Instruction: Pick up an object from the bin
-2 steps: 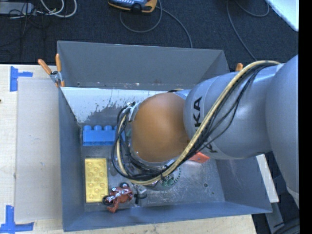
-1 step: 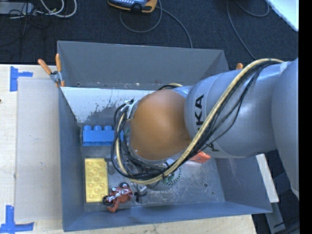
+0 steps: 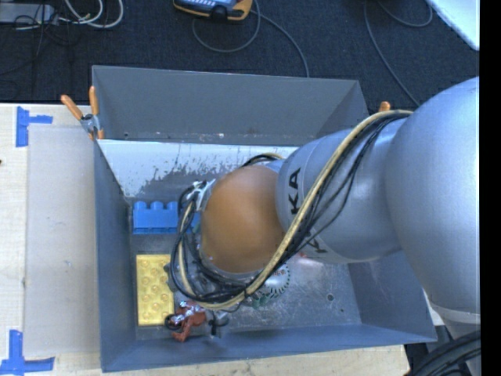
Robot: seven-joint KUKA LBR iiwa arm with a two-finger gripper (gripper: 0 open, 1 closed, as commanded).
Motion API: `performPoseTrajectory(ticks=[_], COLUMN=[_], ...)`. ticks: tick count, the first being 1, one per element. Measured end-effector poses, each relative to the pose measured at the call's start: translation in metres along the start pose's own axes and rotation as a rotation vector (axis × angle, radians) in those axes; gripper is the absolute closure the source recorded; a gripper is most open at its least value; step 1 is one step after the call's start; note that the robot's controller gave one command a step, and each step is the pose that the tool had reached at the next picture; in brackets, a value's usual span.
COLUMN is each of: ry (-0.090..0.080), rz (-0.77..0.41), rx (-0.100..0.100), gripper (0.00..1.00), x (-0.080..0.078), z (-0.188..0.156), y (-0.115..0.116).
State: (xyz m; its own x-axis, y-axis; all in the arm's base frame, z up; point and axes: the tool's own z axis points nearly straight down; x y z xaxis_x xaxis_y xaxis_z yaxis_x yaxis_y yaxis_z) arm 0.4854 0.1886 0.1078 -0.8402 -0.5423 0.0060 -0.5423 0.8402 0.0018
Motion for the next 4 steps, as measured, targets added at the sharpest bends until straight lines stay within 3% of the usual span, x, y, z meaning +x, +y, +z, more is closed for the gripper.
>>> performPoseTrajectory(ticks=[1, 2, 3, 4], ry=[0.001, -0.003, -0.003, -0.007], rz=[-0.112, -0.158, -0.157, -0.056], rx=[0.000, -0.002, -0.002, -0.002], gripper=[0.00, 1.00, 1.00, 1.00], x=[-0.005, -0.017, -0.017, -0.017], z=[0.025, 0.037, 0.037, -0.130], y=[0.005, 0.011, 0.011, 0.037])
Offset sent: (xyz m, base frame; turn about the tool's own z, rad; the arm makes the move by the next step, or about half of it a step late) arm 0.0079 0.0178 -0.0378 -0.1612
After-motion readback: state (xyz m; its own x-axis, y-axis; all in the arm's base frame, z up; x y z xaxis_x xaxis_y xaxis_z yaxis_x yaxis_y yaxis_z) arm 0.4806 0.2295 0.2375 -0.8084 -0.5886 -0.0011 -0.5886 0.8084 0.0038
